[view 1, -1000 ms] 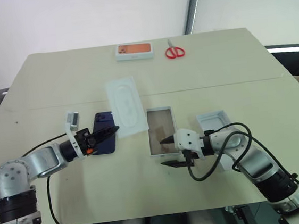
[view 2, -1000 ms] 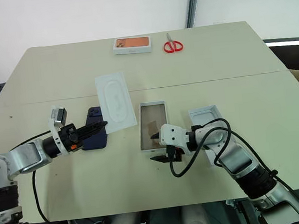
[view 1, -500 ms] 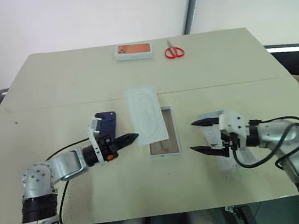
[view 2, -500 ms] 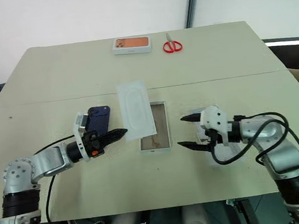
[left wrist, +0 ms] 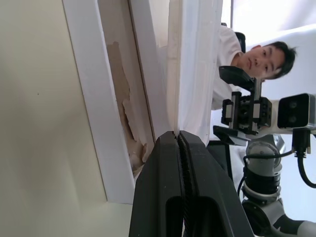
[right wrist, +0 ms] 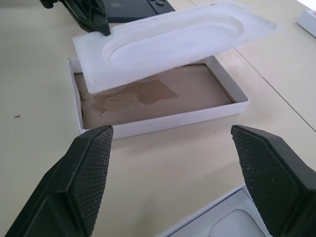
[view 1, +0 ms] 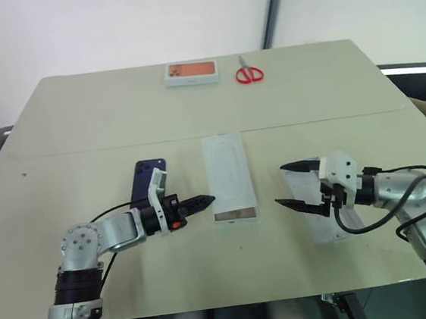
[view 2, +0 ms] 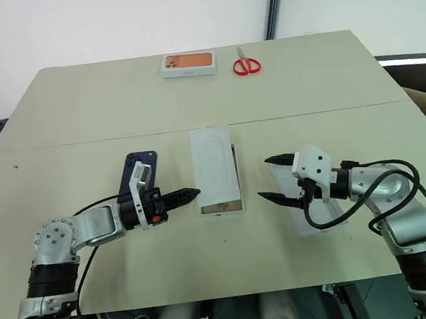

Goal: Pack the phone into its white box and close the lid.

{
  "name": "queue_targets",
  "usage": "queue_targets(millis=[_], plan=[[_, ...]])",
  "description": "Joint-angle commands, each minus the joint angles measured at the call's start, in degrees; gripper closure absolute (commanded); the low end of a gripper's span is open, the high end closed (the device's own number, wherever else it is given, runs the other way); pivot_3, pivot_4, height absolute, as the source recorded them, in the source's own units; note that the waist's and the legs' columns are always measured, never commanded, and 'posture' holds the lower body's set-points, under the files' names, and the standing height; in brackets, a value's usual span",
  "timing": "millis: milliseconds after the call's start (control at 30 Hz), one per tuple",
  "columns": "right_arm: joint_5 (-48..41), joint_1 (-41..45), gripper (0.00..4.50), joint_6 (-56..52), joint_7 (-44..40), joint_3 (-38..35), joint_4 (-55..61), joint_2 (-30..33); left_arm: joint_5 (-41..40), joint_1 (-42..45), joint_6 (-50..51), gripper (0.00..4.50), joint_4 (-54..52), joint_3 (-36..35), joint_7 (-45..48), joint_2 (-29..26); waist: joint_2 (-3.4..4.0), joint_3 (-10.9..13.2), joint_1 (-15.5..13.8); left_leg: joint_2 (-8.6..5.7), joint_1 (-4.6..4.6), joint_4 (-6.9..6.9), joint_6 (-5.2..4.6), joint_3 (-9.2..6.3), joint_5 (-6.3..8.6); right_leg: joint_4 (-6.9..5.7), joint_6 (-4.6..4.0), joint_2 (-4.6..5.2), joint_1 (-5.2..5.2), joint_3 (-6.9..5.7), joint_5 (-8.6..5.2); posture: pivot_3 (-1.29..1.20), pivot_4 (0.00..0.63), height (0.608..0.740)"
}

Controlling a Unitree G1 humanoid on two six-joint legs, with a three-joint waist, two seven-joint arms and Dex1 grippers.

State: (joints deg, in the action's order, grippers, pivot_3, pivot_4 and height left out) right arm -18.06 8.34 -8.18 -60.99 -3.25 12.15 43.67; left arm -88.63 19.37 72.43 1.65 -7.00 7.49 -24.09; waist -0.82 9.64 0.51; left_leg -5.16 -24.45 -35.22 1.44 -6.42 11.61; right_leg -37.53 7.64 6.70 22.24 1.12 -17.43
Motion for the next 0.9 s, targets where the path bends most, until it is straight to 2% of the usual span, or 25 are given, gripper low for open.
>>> queue_targets(millis=[33,67,100,167,333,567,733,833,900], plan=[[0.27,0.55,0.52,1.49,0.81,-0.20,0.92,-0.32,0.30,0.64,0.94,4.50,-0.70,-0.06,1.18,-0.09,0.00,0.00,0.03,0.00,0.00,0.00,0.00,0.00,0.00,0.00,0.00,0.00,0.00,0.00,0.00,0.00,0.150,0.740],[0.28,0.74,0.52,1.53,0.97,0.01,0.94,-0.45,0.51,0.49,1.06,4.50,-0.89,-0.05,1.29,0.00,0.00,0.00,0.04,0.00,0.00,0.00,0.00,0.00,0.00,0.00,0.00,0.00,0.00,0.00,0.00,0.00,0.150,0.740],[0.35,0.89,0.46,1.59,1.10,0.19,0.94,-0.54,0.95,0.39,1.09,3.88,-1.15,-0.04,1.46,0.05,0.00,0.00,0.04,0.00,0.00,0.00,0.00,0.00,0.00,0.00,0.00,0.00,0.00,0.00,0.00,0.00,0.150,0.740],[0.45,1.04,0.46,1.71,1.31,0.44,0.91,-0.62,1.25,0.30,1.24,3.08,-1.27,-0.12,1.57,0.16,0.00,0.00,0.05,0.00,0.00,0.00,0.00,0.00,0.00,0.00,0.00,-0.01,0.00,0.00,0.00,0.00,0.150,0.740],[0.63,1.56,0.46,1.88,1.48,1.03,0.42,-0.65,2.20,0.73,1.59,0.54,-1.84,-0.15,2.24,0.07,0.00,0.00,0.05,0.00,0.00,0.00,0.00,0.00,0.00,0.00,0.00,-0.01,0.00,0.00,0.00,0.00,0.150,0.740],[0.69,3.95,0.46,1.11,2.68,2.49,-0.17,-1.96,3.01,1.44,1.39,0.54,-3.44,-0.70,2.85,-0.32,0.00,0.00,0.04,0.00,0.00,0.00,0.00,0.00,0.00,0.00,0.00,-0.01,0.00,0.00,0.00,0.00,0.150,0.740],[-1.54,9.11,0.46,-5.39,5.97,4.26,1.27,-6.36,7.54,1.74,-1.66,0.54,-8.07,-0.89,6.98,-2.07,0.00,0.00,0.24,0.03,0.00,0.02,0.02,0.00,-0.01,-0.01,0.00,-0.04,0.02,0.00,0.00,0.00,0.150,0.740],[-0.88,11.44,1.32,-7.72,7.85,5.66,1.11,-8.30,8.53,1.43,-3.27,0.49,-9.47,-2.58,10.14,-3.29,0.00,0.00,0.19,0.03,-0.01,0.06,0.16,0.00,-0.10,-0.01,0.00,-0.04,0.06,0.01,0.00,0.00,0.150,0.740],[1.08,12.66,2.37,-8.23,9.02,7.76,0.43,-9.38,10.92,1.23,-5.18,0.49,-10.21,-3.39,11.47,-4.47,0.00,0.00,0.16,0.03,0.00,0.04,0.14,0.00,-0.08,-0.01,0.00,-0.03,0.05,0.01,0.00,0.00,0.150,0.740]])
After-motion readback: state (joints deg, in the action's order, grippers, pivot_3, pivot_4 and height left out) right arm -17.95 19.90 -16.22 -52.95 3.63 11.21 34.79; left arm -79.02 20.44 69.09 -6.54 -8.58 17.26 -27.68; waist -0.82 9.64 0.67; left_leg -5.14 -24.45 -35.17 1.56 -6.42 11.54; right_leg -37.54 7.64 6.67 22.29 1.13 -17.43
